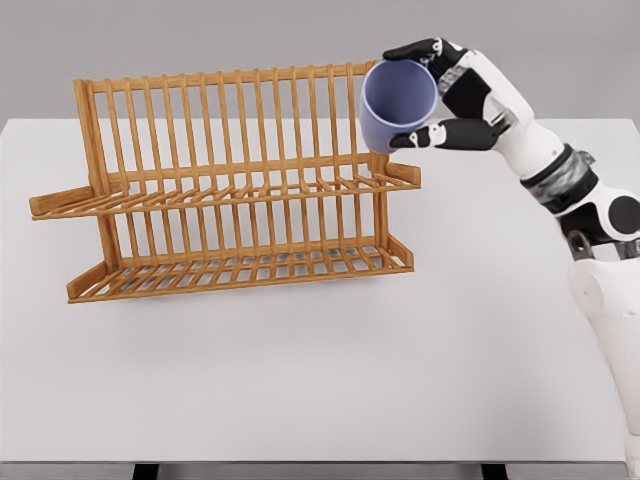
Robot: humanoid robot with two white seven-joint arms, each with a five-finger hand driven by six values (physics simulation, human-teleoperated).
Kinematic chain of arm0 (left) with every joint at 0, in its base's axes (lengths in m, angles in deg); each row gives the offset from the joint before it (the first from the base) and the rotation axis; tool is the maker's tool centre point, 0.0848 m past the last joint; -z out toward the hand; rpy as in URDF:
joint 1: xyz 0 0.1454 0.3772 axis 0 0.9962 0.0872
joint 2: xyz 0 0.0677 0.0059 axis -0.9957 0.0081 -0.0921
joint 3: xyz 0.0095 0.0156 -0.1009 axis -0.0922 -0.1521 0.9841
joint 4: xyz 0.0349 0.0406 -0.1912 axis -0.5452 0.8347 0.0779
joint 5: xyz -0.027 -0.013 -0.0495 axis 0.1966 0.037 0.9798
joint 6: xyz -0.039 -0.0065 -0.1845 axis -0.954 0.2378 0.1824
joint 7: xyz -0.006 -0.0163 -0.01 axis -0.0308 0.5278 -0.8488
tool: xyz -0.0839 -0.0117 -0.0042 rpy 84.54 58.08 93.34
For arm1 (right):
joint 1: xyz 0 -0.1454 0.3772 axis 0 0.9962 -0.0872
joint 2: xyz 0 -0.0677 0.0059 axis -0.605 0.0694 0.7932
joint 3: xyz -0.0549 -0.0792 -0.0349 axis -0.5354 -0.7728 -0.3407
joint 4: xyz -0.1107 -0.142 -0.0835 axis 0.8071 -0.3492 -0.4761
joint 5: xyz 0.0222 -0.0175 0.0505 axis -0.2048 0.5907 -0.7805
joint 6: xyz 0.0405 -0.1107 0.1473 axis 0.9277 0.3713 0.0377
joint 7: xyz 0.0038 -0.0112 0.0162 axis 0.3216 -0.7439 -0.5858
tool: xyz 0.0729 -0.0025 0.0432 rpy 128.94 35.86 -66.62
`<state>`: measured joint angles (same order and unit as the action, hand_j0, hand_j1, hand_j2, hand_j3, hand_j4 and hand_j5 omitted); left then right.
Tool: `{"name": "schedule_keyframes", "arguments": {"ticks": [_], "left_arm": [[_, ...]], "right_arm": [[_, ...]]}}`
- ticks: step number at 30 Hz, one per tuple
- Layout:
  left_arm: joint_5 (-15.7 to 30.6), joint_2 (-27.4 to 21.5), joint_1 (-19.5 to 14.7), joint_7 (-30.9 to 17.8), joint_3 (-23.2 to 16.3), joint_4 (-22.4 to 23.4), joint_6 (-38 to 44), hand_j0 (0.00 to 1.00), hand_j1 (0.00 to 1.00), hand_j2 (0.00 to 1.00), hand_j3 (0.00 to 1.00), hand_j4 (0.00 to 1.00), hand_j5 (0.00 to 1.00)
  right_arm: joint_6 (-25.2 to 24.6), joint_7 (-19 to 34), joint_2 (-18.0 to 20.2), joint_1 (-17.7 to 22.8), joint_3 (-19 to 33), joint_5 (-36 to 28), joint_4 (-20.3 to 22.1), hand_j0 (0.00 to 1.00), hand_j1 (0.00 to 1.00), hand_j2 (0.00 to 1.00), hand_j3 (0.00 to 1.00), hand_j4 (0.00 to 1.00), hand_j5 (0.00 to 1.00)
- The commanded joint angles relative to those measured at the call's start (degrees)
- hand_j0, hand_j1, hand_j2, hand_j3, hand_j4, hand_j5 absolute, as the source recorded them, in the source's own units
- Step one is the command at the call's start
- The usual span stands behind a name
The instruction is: Right arm put cup on second shelf
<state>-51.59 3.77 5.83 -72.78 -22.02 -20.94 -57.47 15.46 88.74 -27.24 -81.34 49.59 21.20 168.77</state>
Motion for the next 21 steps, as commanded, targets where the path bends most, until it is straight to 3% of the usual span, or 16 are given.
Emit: {"name": "schedule_keyframes", "arguments": {"ticks": [1,14,21], "left_arm": [[0.0,0.0,0.0,0.0,0.0,0.0,0.0,1.00,1.00,1.00,1.00,1.00,1.00],[0.0,0.0,0.0,0.0,0.0,0.0,-0.1,1.00,1.00,1.00,1.00,1.00,1.00],[0.0,0.0,0.0,0.0,0.0,0.0,0.0,1.00,1.00,1.00,1.00,1.00,1.00]], "right_arm": [[0.9,0.0,0.1,0.0,-1.2,-0.3,1.4,0.64,0.64,0.64,0.64,0.64,0.64],[5.8,0.0,0.1,0.2,-5.3,1.8,1.7,0.64,0.64,0.64,0.64,0.64,0.64],[7.2,0.0,0.4,0.9,-7.0,2.3,4.2,0.64,0.64,0.64,0.64,0.64,0.64]]}}
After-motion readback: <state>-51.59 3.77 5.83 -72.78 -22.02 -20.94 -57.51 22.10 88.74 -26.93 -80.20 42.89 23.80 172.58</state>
